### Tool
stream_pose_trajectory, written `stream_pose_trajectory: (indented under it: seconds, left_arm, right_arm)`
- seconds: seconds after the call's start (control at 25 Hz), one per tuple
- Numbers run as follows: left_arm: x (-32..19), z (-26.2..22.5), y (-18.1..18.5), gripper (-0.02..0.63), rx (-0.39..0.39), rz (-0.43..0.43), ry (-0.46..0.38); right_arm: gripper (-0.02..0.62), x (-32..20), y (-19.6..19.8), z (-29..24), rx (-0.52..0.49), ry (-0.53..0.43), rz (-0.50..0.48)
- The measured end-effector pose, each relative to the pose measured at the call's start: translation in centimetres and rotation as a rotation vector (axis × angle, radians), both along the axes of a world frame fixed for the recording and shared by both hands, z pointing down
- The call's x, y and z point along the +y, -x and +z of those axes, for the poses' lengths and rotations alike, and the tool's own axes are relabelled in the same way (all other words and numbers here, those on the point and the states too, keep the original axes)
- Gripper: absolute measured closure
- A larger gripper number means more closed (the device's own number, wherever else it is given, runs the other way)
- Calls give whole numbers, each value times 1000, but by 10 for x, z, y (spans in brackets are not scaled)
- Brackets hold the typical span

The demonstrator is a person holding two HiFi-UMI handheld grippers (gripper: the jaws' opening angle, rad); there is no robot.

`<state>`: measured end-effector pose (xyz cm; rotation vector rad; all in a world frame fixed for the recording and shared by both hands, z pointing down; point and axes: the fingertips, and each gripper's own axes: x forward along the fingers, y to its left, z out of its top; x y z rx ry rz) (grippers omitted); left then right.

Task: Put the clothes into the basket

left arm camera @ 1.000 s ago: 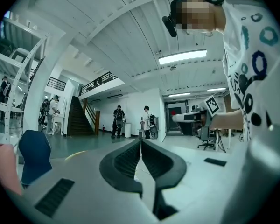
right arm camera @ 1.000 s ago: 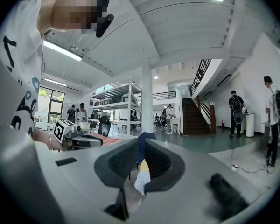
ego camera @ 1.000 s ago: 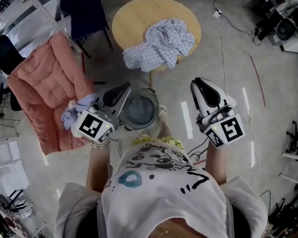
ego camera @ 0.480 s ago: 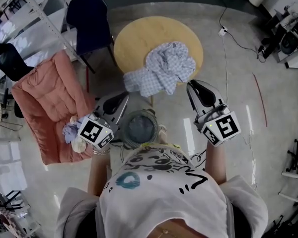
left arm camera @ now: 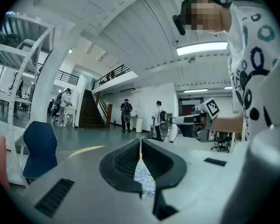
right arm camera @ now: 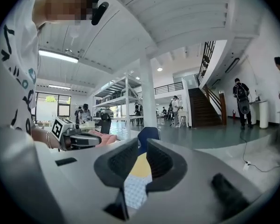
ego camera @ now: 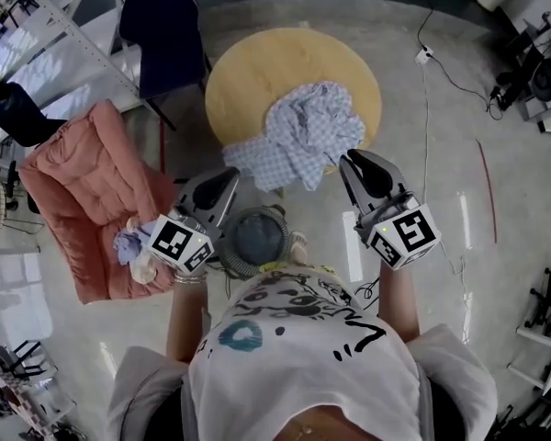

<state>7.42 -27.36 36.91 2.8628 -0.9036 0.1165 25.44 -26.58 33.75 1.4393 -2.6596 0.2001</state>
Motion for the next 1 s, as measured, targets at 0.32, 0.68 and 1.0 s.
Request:
stream_pose_trajectory:
  seconds: [0.32, 0.68, 1.0]
  left_arm:
    - [-45, 29, -27, 583, -6, -34, 57]
    - [-68, 70, -41, 583, -9, -88, 126]
    - [-83, 110, -52, 583, -17, -99, 195]
  right_arm:
    - [538, -47, -7, 51, 33, 117, -63]
    - [501, -62, 5, 116, 88, 282, -178]
    - [419, -87, -9, 183, 135, 371, -101]
